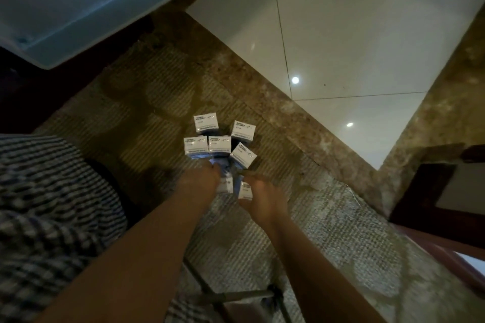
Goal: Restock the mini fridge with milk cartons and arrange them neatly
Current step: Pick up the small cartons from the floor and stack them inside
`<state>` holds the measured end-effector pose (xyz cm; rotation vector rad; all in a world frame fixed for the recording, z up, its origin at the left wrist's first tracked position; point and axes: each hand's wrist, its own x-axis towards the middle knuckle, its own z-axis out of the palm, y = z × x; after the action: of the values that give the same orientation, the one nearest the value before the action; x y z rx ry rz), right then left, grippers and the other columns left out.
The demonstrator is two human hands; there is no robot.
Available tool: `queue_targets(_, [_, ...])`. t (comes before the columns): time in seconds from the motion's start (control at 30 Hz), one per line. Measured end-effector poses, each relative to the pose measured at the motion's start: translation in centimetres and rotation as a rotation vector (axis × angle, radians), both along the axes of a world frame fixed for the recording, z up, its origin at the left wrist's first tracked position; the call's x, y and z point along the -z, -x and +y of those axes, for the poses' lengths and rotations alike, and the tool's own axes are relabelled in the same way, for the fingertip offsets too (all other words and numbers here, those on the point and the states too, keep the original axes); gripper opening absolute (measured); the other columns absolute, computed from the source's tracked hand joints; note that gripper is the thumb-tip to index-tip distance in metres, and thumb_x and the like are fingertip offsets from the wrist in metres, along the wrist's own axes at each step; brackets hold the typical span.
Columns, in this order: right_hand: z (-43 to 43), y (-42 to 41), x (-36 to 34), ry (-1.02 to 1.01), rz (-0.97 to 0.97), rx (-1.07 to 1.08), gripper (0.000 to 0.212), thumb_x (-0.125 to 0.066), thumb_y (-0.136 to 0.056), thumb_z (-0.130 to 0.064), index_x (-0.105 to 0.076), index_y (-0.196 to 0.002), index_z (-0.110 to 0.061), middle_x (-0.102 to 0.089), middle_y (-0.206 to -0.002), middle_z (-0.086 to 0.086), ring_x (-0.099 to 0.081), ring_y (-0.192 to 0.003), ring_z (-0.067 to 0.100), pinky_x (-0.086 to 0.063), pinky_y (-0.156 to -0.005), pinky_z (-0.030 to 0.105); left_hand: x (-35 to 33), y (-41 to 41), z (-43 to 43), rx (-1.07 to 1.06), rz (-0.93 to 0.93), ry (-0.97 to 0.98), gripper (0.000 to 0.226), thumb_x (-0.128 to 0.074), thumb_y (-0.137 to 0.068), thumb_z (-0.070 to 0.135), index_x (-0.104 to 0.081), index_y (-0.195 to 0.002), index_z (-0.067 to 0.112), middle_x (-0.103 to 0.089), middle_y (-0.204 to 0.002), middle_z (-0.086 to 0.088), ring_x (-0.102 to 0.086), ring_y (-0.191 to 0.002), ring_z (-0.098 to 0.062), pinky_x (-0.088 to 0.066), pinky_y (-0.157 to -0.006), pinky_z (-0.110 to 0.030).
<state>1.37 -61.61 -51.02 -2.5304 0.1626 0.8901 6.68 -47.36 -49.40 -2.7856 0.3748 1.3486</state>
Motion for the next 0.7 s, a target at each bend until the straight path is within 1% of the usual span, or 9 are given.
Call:
queue_targets(0.07, [0.1, -0.1, 0.1, -0.011, -0.002, 0.022, 0.046, -0.066, -0.084, -0.029, -0.053, -0.127, -0.022, -0.056, -0.127, 0.006, -0.057, -0.114, 0.028, -0.05, -0.09, 0.039, 0.6, 0.6, -0.2, 0.001, 0.02, 0.022, 0.068, -0.056, -0.091, 0.022, -0.019, -0.148, 0.014, -0.033, -0.145, -0.012, -0.046, -0.125, -0.029, -0.042, -0.098, -0.038])
queue_targets(0.13, [0.4, -0.2, 0.4, -0.047, -0.002, 0.079, 0.046, -0.066, -0.083, -0.028, -0.053, -0.126, -0.02, -0.056, -0.126, 0.006, -0.057, -0.114, 0.028, -0.049, -0.09, 0.039, 1.3, 1.2, -0.5, -0.085, 0.075, 0.04, 0.071, -0.056, -0.092, 0.021, -0.014, -0.149, 0.013, -0.031, -0.145, -0.015, -0.048, -0.123, -0.032, -0.044, -0.098, -0.039])
queue_targets(0.2, [0.7, -0.2, 0.8, -0.088, -0.002, 0.127, 0.046, -0.067, -0.084, -0.025, -0.053, -0.127, -0.021, -0.056, -0.127, 0.006, -0.057, -0.113, 0.029, -0.049, -0.089, 0.04, 1.9, 1.7, -0.8, -0.224, 0.14, 0.065, 0.063, -0.047, -0.097, 0.019, -0.012, -0.149, 0.012, -0.028, -0.147, -0.017, -0.044, -0.127, -0.033, -0.041, -0.103, -0.039])
queue_targets(0.27, [1.1, -0.1, 1.3, -0.122, -0.007, 0.153, 0.047, -0.066, -0.084, -0.022, -0.052, -0.129, -0.021, -0.054, -0.129, 0.006, -0.056, -0.113, 0.03, -0.049, -0.089, 0.042, 2.3, 2.1, -0.7, -0.29, 0.211, 0.075, 0.055, -0.038, -0.101, 0.015, -0.013, -0.149, 0.007, -0.028, -0.149, -0.018, -0.038, -0.133, -0.031, -0.033, -0.108, -0.035])
queue_targets(0.3, [1.1, 0.1, 1.5, -0.131, -0.011, 0.163, 0.048, -0.066, -0.084, -0.021, -0.052, -0.13, -0.021, -0.053, -0.131, 0.006, -0.056, -0.114, 0.03, -0.048, -0.09, 0.042, 2.3, 2.4, -0.5, -0.313, 0.226, 0.084, 0.053, -0.038, -0.101, 0.015, -0.015, -0.149, 0.006, -0.029, -0.148, -0.018, -0.037, -0.134, -0.03, -0.031, -0.108, -0.034])
queue_targets(0.43, [0.5, 1.1, 1.9, -0.17, -0.056, 0.237, 0.059, -0.069, -0.082, -0.019, -0.044, -0.135, -0.023, -0.052, -0.131, 0.003, -0.057, -0.112, 0.028, -0.051, -0.086, 0.042, 2.7, 2.8, 0.0, -0.33, 0.195, 0.131, 0.071, -0.051, -0.096, 0.025, -0.008, -0.151, 0.009, -0.024, -0.151, -0.015, -0.037, -0.134, -0.03, -0.035, -0.108, -0.037])
queue_targets(0.53, [0.3, 2.4, 2.4, -0.253, -0.09, 0.32, 0.077, -0.073, -0.079, -0.015, -0.03, -0.143, -0.022, -0.046, -0.136, 0.004, -0.056, -0.114, 0.024, -0.052, -0.085, 0.04, 2.8, 2.9, 0.3, -0.308, 0.212, 0.144, 0.072, -0.051, -0.095, 0.028, -0.009, -0.151, 0.011, -0.022, -0.153, -0.015, -0.034, -0.136, -0.03, -0.032, -0.109, -0.036])
queue_targets(0.63, [0.4, 3.5, 2.8, -0.322, -0.103, 0.463, 0.082, -0.075, -0.078, -0.013, -0.027, -0.145, -0.021, -0.047, -0.136, 0.007, -0.053, -0.116, 0.022, -0.049, -0.089, 0.035, 3.0, 3.1, 0.7, -0.313, 0.238, 0.148, 0.069, -0.054, -0.093, 0.027, -0.016, -0.149, 0.013, -0.032, -0.146, -0.015, -0.041, -0.13, -0.029, -0.036, -0.104, -0.035])
queue_targets(0.7, [0.6, 4.2, 3.3, -0.406, -0.079, 0.57, 0.088, -0.074, -0.078, -0.009, -0.021, -0.148, -0.017, -0.047, -0.137, 0.005, -0.05, -0.119, 0.017, -0.047, -0.094, 0.032, 3.2, 3.2, 0.9, -0.38, 0.262, 0.157, 0.067, -0.057, -0.092, 0.024, -0.02, -0.147, 0.012, -0.039, -0.141, -0.014, -0.045, -0.126, -0.029, -0.04, -0.102, -0.035])
